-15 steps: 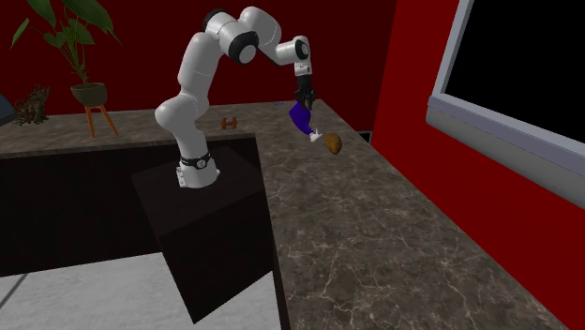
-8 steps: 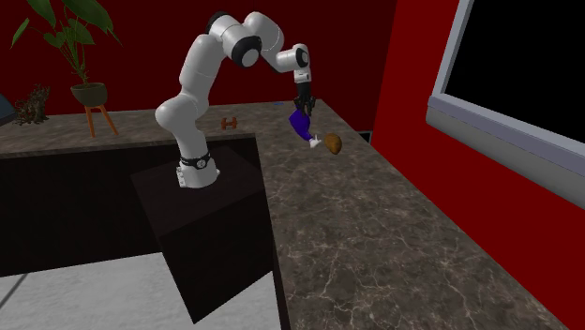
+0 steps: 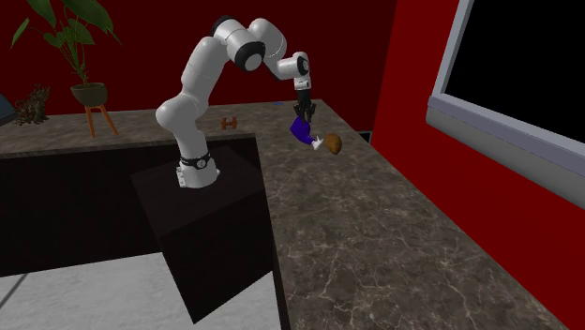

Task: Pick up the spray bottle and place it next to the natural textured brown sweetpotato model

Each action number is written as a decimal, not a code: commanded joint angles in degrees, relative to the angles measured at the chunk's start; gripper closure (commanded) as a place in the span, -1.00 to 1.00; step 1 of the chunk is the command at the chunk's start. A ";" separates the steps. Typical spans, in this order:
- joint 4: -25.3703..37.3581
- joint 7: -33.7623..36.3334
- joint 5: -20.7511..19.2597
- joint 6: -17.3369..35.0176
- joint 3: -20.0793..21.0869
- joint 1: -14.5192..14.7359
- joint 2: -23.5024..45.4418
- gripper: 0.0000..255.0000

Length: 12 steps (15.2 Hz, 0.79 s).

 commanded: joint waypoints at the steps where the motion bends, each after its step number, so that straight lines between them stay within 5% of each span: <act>1: -0.03 0.06 -0.08 0.07 -0.06 0.04 0.06 1.00; 6: -0.02 0.06 -0.08 0.07 -0.06 0.04 0.06 1.00; 7: -0.03 0.06 -0.08 0.07 -0.06 0.04 0.06 -1.00; 12: -0.03 0.06 -0.08 0.07 -0.06 0.04 0.06 -1.00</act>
